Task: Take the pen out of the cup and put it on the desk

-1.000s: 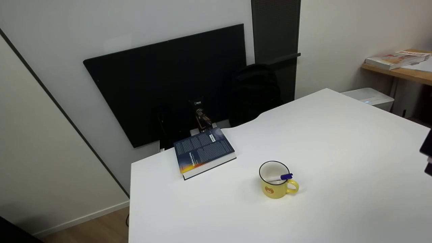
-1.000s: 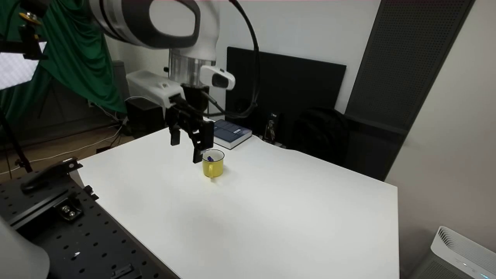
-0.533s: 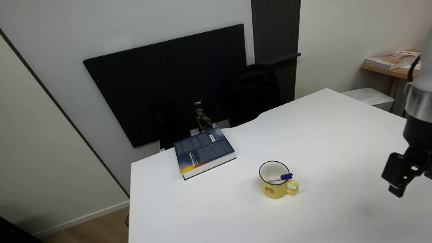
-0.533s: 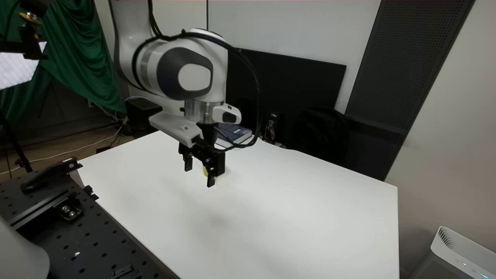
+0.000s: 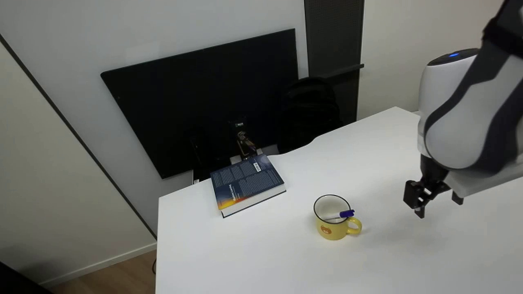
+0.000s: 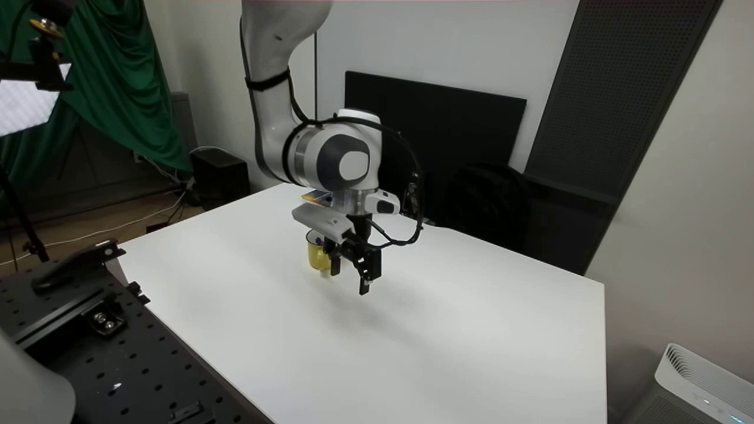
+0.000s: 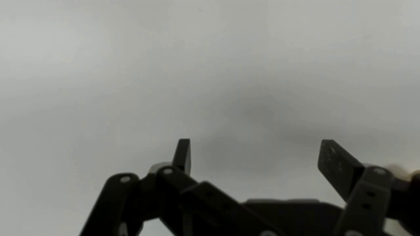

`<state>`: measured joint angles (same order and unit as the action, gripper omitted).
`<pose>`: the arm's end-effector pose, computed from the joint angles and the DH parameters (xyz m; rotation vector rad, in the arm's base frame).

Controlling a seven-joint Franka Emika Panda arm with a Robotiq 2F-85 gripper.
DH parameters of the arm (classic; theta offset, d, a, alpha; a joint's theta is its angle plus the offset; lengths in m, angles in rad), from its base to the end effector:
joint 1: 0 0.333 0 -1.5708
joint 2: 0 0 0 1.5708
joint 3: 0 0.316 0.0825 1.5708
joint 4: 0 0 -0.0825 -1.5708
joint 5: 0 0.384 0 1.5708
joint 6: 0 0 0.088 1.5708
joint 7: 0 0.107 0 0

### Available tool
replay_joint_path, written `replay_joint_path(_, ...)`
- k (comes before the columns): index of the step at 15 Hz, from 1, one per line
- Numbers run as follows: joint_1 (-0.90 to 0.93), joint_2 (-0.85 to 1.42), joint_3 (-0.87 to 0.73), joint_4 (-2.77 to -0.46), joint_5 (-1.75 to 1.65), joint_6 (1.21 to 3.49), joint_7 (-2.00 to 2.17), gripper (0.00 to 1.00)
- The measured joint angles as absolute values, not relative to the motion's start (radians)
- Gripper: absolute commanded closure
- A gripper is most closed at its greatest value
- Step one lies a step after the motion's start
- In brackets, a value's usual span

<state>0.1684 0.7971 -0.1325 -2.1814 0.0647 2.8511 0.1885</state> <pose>0.5035 0.0044 0.0159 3.0297 -0.2763 -0.1650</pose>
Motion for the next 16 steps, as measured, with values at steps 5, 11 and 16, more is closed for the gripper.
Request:
replay_joint_path(5,0.174,0.891,-0.116,-1.965,0.159,2.762,0.308,0.00)
replay_joint_path(11,0.132,0.881,-0.044,-1.830,0.271,2.680,0.354,0.00)
replay_joint_path(16,0.071,0.855,0.062,-1.842,0.367,2.646,0.350,0.00)
